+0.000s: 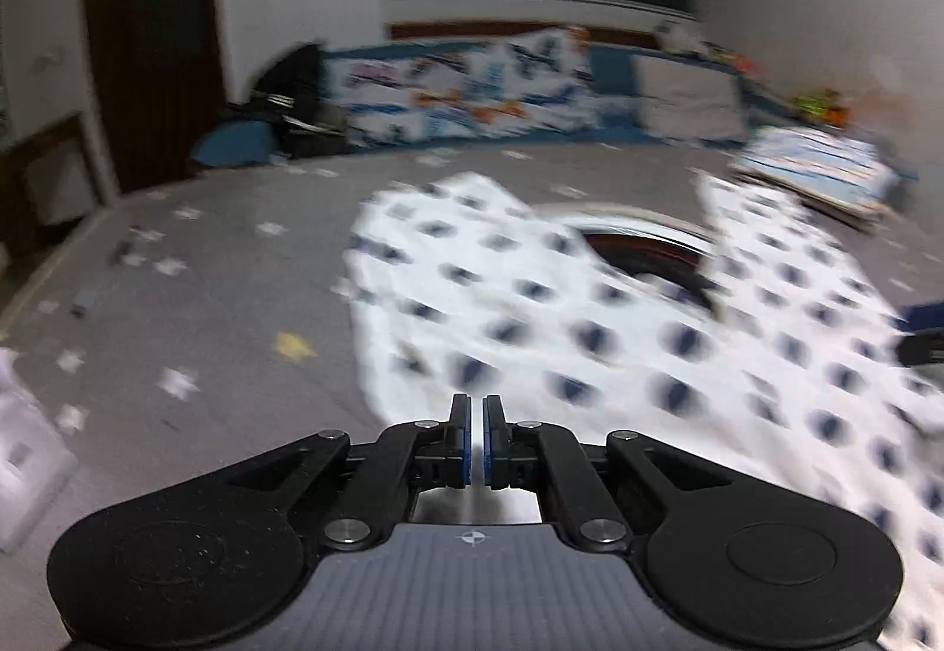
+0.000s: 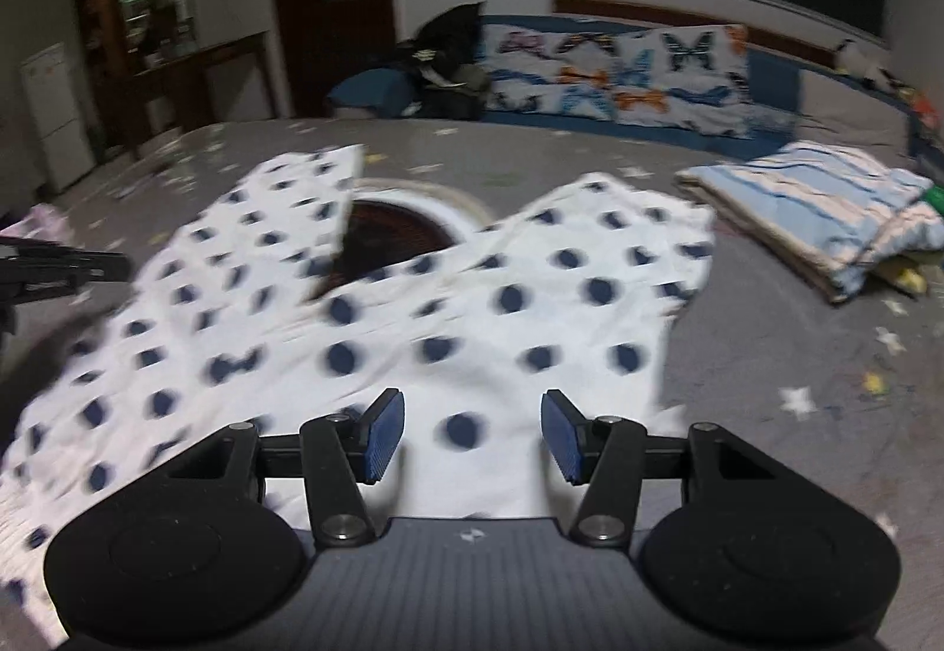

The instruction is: Fold clothes

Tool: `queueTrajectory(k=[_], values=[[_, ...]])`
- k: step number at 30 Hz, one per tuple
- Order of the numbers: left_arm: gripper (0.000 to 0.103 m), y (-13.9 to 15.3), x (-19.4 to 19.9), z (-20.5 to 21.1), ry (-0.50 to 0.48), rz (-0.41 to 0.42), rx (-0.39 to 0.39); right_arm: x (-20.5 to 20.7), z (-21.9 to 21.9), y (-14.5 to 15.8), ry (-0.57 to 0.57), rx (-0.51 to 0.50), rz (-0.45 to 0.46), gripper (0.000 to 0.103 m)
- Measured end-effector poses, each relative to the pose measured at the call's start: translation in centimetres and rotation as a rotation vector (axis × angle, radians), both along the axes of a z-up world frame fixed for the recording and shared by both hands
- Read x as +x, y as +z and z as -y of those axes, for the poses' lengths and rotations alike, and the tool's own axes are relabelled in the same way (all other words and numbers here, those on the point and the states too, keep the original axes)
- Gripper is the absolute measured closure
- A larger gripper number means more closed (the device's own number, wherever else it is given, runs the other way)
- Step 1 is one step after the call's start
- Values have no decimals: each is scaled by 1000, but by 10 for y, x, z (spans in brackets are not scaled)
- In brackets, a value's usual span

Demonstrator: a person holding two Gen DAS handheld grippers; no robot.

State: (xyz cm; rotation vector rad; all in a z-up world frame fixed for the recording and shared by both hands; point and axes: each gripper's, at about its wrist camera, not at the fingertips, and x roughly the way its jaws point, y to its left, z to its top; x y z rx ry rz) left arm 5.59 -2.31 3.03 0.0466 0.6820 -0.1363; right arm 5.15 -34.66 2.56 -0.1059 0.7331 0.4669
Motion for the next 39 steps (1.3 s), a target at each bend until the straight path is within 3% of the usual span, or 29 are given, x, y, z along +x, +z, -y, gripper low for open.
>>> queueTrajectory(k=[4, 9, 23, 28, 32, 35, 39], values=[[98, -6, -24, 23, -104, -31, -12, -23, -15, -3, 71, -3, -14, 50], [98, -9, -49, 35, -168, -26, 3, -47, -22, -6, 115, -7, -21, 50], [99, -17, -90, 23, -126, 28, 111, -105, -1, -17, 119, -96, 26, 50], [97, -12, -92, 17, -111, 16, 101, -112, 4, -10, 108, -118, 41, 49], [97, 3, -92, 19, -112, 40, 62, -114, 0, 1, 114, -81, 74, 49], [96, 10, -90, 28, -141, 55, 9, -114, -11, 4, 135, -57, 88, 49], [96, 4, -89, 47, -203, 49, 13, -115, -27, -2, 172, -33, 76, 49]])
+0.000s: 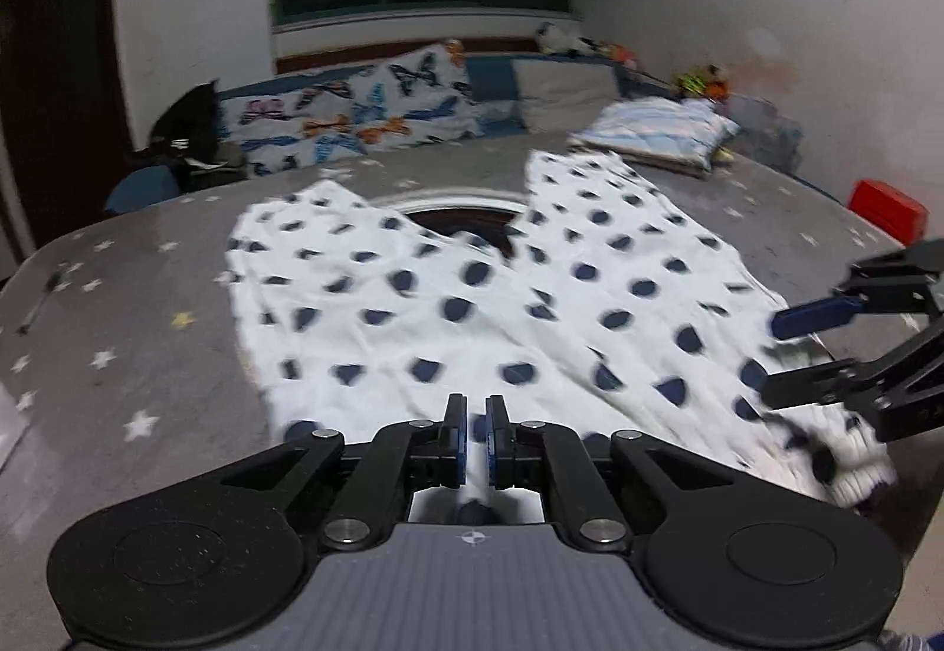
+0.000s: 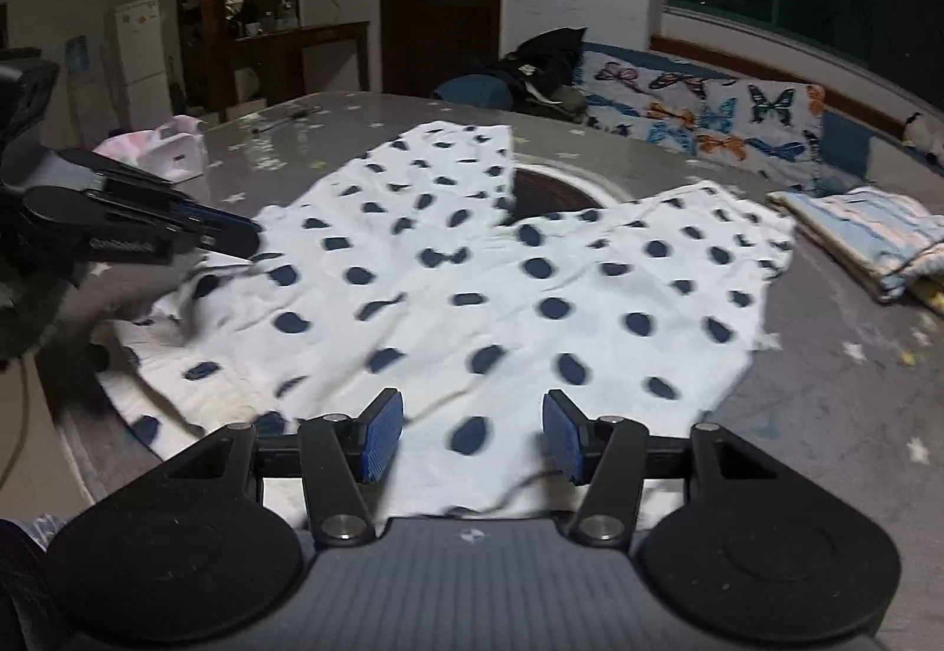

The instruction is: Fold clothes

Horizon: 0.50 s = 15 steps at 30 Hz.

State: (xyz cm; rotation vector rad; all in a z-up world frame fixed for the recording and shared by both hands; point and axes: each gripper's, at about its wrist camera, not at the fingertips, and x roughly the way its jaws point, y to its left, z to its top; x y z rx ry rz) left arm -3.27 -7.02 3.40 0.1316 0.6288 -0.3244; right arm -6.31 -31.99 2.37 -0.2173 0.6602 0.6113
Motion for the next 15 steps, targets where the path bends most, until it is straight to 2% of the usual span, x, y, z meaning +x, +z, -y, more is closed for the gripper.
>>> queueTrajectory(k=[5, 15], values=[[96, -18, -2, 0, -4, -45, 37, -9, -2, -10, 18, -23, -23, 49], [93, -20, -12, -13, 16, -27, 24, -26, 21, -9, -15, 2, -50, 49]])
